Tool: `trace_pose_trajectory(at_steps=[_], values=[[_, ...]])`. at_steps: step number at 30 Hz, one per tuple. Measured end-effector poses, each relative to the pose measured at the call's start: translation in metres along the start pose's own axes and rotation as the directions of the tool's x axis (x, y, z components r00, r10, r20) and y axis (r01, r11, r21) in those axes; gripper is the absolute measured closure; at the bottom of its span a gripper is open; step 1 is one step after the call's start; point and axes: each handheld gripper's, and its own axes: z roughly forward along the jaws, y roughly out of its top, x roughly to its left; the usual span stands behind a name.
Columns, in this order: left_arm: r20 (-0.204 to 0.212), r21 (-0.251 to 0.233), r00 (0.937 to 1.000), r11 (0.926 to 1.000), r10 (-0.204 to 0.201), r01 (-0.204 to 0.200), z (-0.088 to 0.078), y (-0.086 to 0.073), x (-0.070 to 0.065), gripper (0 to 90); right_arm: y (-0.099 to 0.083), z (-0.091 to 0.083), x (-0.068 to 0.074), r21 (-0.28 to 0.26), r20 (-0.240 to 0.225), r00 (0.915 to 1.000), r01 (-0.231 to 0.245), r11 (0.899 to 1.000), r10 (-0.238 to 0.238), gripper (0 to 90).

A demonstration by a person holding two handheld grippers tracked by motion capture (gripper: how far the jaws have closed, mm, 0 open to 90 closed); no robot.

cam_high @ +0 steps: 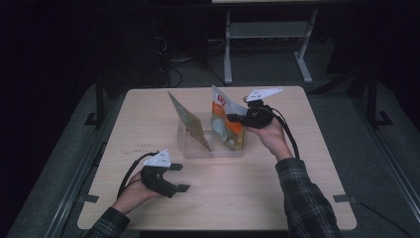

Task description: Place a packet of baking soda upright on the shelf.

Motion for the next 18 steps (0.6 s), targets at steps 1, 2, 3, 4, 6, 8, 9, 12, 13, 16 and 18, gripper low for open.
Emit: trace_pose_trajectory(at_steps=[1, 2, 3, 4, 6, 8, 9, 12, 13, 16, 18], values=[[0.000, 0.000, 1.0000, 1.0000, -0.001, 0.001, 0.0002, 0.0000, 0.0000, 18.3, 0.0000, 0.0000, 0.0000, 0.000, 0.000, 1.0000, 0.000, 1.000, 0.000, 90.0], [0.001, 0.000, 1.0000, 1.0000, 0.000, 0.000, 0.0003, -0.0001, 0.0001, 18.3, 0.0001, 0.0000, 0.0003, 0.001, 0.001, 1.0000, -0.001, 1.000, 0.001, 90.0], [0.001, -0.001, 1.0000, 1.0000, 0.002, -0.002, 0.0005, 0.0000, 0.0000, 18.3, -0.0003, 0.0005, 0.0003, 0.005, 0.000, 1.0000, -0.005, 1.000, 0.005, 90.0], [0.001, -0.001, 1.0000, 1.0000, 0.002, -0.002, 0.0005, 0.0000, 0.0000, 18.3, -0.0003, 0.0005, 0.0003, 0.005, 0.000, 1.0000, -0.005, 1.000, 0.005, 90.0], [0.000, -0.002, 1.0000, 1.0000, 0.003, -0.003, 0.0006, 0.0002, -0.0001, 18.3, -0.0009, 0.0008, -0.0001, 0.007, -0.002, 1.0000, -0.004, 1.000, 0.004, 89.9], [0.000, 0.000, 1.0000, 1.0000, 0.004, -0.004, 0.0008, 0.0001, 0.0000, 18.3, -0.0014, 0.0010, 0.0001, 0.010, 0.000, 1.0000, -0.001, 1.000, 0.001, 89.7], [0.000, 0.000, 1.0000, 1.0000, 0.007, -0.007, 0.0009, 0.0002, 0.0001, 18.3, -0.0018, 0.0012, 0.0003, 0.008, -0.004, 1.0000, -0.003, 1.000, 0.003, 89.6], [0.001, 0.002, 1.0000, 1.0000, 0.008, -0.008, 0.0010, 0.0003, 0.0000, 18.3, -0.0036, 0.0012, 0.0006, 0.006, 0.004, 1.0000, 0.001, 1.000, -0.001, 88.1], [0.003, 0.005, 1.0000, 1.0000, 0.006, -0.006, 0.0011, 0.0004, -0.0003, 18.3, -0.0062, 0.0001, -0.0001, -0.006, 0.003, 0.9999, -0.013, 1.000, 0.013, 82.3], [0.005, 0.008, 1.0000, 1.0000, 0.005, -0.005, 0.0013, 0.0004, -0.0006, 18.3, -0.0074, -0.0034, -0.0006, -0.021, 0.010, 0.9995, -0.030, 0.999, 0.030, 69.5], [0.006, 0.009, 1.0000, 1.0000, 0.004, -0.004, 0.0015, 0.0004, -0.0006, 18.4, -0.0072, -0.0052, 0.0015, -0.018, 0.021, 0.9994, -0.027, 0.999, 0.027, 66.5]])
